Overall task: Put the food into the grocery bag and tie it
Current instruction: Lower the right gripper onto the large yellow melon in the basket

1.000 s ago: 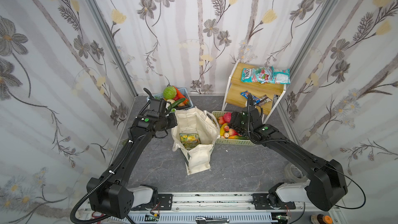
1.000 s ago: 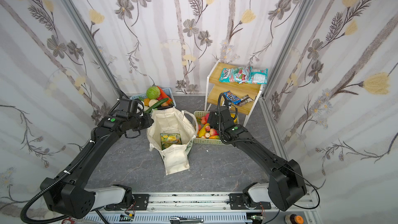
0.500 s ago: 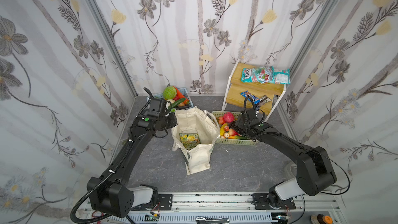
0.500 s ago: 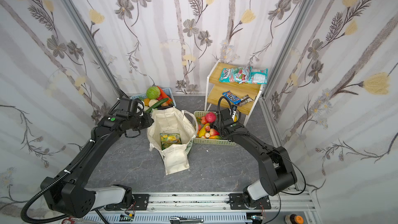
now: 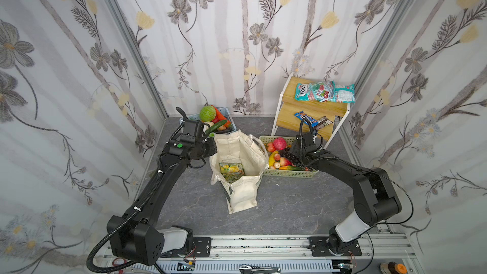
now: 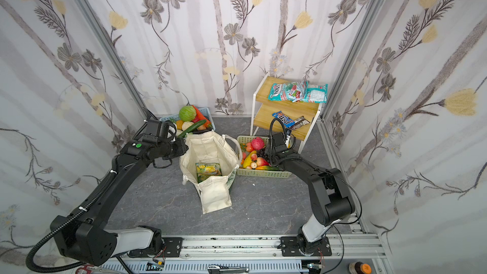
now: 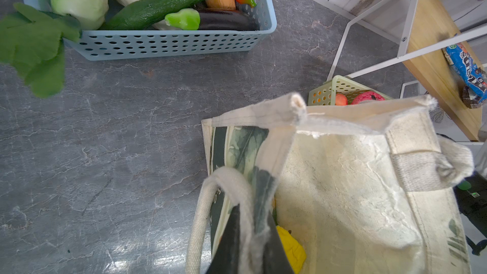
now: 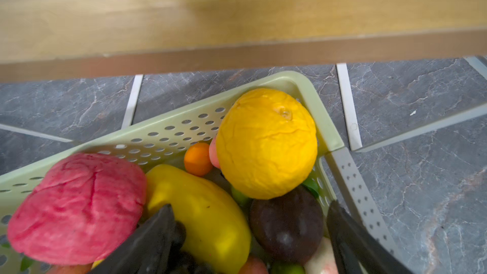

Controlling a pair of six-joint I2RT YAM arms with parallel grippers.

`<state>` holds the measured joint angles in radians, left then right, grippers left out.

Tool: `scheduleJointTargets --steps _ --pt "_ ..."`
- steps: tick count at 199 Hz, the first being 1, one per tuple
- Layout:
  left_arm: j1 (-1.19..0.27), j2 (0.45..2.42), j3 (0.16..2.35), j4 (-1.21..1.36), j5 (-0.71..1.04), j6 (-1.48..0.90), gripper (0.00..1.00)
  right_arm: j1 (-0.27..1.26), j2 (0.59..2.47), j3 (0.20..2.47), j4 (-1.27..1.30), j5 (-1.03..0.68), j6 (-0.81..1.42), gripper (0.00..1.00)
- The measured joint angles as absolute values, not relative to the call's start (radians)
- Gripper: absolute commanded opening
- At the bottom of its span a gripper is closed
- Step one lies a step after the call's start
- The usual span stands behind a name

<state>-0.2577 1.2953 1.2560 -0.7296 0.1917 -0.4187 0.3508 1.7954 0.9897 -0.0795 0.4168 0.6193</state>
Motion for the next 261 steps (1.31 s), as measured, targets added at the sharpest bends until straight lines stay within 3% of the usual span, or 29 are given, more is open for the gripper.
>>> scheduleJointTargets --steps 199,261 --pt "-0.256 1.313 1.256 -0.713 0.191 -0.419 0.00 0.302 1.944 1.069 -0.034 0.418 0.585 0.82" --pt "-0.256 1.311 1.256 -0.714 0.187 -0.419 0.00 0.301 1.953 1.068 -0.018 0.422 0.586 0.67"
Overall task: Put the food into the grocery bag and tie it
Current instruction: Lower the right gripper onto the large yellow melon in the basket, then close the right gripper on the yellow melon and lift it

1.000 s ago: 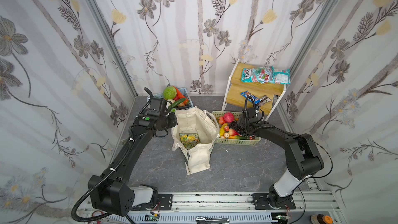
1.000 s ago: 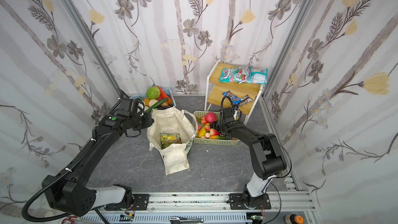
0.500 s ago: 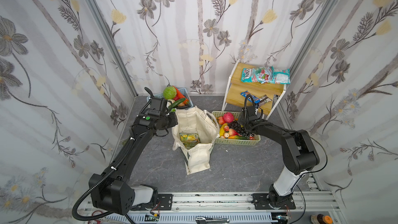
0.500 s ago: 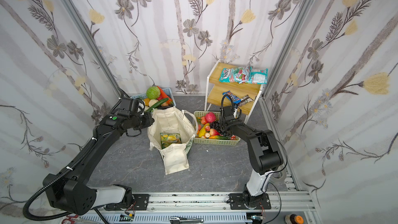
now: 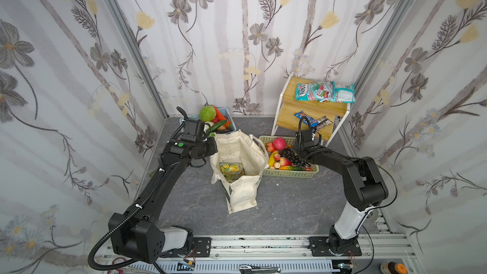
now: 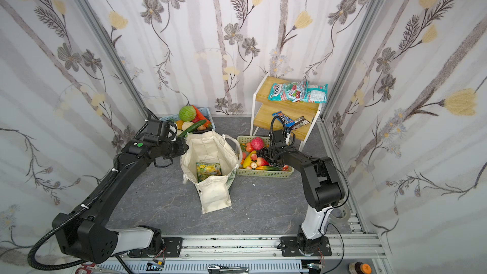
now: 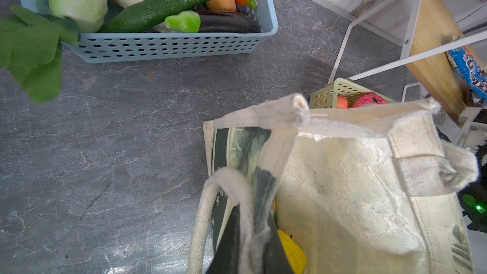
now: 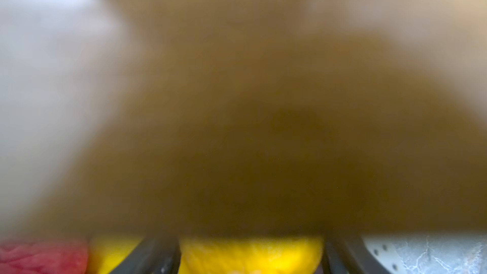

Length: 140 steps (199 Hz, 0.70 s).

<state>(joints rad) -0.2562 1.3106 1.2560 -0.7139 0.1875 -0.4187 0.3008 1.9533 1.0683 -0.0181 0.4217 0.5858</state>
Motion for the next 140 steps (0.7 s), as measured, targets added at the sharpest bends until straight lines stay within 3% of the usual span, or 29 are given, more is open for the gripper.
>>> scheduleJointTargets --steps 140 --pt "-0.256 1.295 1.237 -0.707 0.184 -0.419 0.00 0.307 1.836 0.991 0.006 0.358 0.582 0.61"
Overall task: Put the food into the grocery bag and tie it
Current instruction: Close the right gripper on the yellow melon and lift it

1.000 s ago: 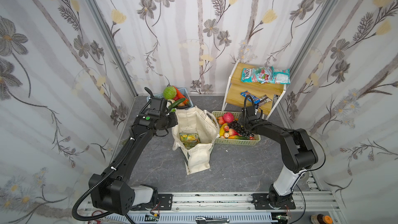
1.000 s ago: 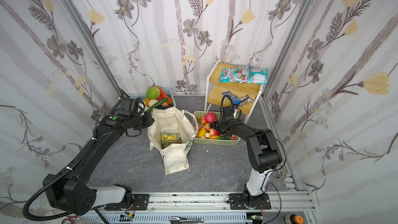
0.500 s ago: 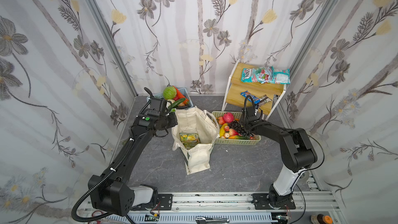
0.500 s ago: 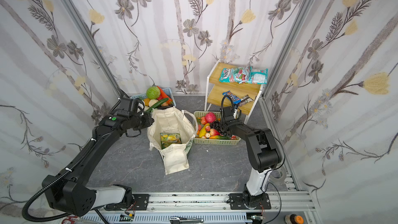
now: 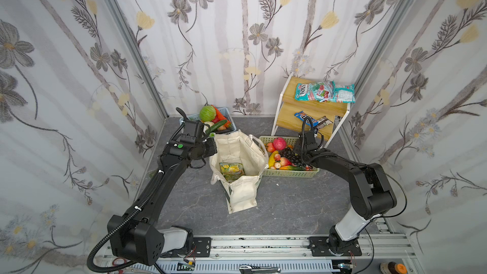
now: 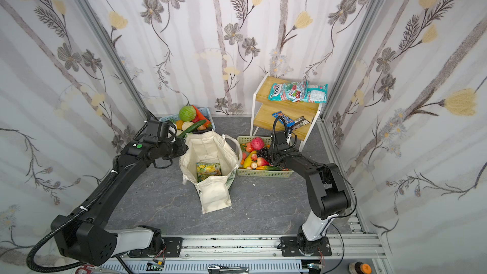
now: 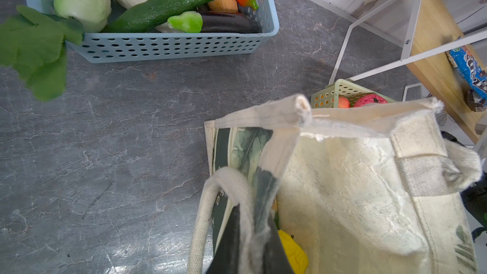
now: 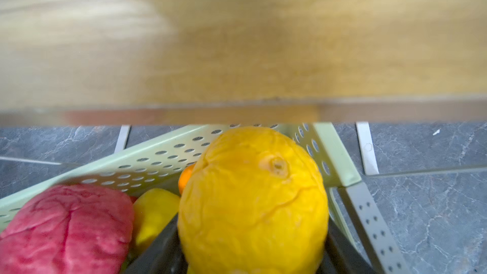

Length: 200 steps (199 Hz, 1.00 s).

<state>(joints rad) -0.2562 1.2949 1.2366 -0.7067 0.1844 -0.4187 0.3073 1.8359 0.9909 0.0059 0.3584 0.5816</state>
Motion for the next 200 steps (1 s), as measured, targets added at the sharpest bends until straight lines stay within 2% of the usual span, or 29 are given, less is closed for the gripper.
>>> scheduleJointTargets --steps 120,200 --pt "-0.256 1.276 1.221 -0.701 0.186 -0.419 0.00 0.322 1.615 0.917 0.002 0.148 0.565 0.61" --pt "-0.256 1.272 1.220 -0.701 0.187 -0.422 0.00 0.348 1.538 0.922 0.054 -0.109 0.511 0.60"
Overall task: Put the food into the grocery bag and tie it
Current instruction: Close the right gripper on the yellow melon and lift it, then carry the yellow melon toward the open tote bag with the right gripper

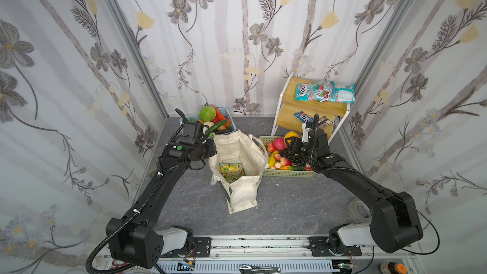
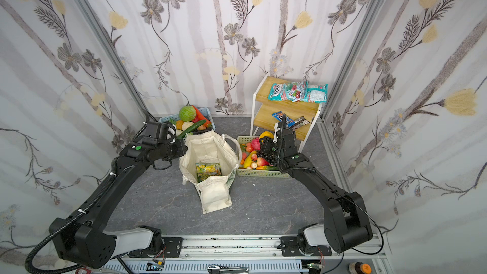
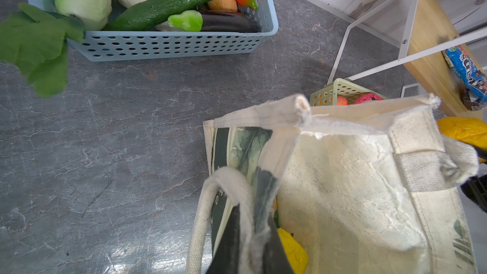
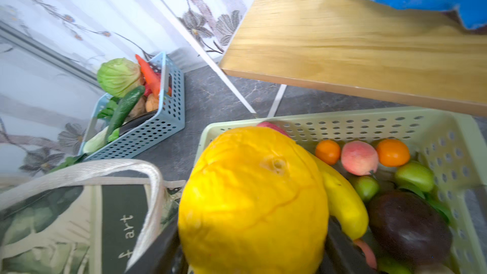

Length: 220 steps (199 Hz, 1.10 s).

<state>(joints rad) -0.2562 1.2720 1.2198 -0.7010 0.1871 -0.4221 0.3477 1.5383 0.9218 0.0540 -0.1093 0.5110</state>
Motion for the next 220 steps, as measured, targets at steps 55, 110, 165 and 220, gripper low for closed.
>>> scheduleJointTargets --steps 55,110,165,220 --pt "-0.256 1.269 1.220 -0.707 0.187 -0.422 0.00 0.376 1.524 0.958 0.097 -0.271 0.492 0.60" --pt "-0.256 1.275 1.234 -0.712 0.195 -0.423 0.00 0.441 1.514 1.005 0.124 -0.437 0.435 0.61" --pt "-0.257 1.277 1.240 -0.717 0.196 -0.423 0.00 0.502 1.525 1.021 0.232 -0.630 0.417 0.62" --pt "-0.257 1.277 1.242 -0.722 0.196 -0.423 0.00 0.568 1.563 1.046 0.274 -0.778 0.388 0.63"
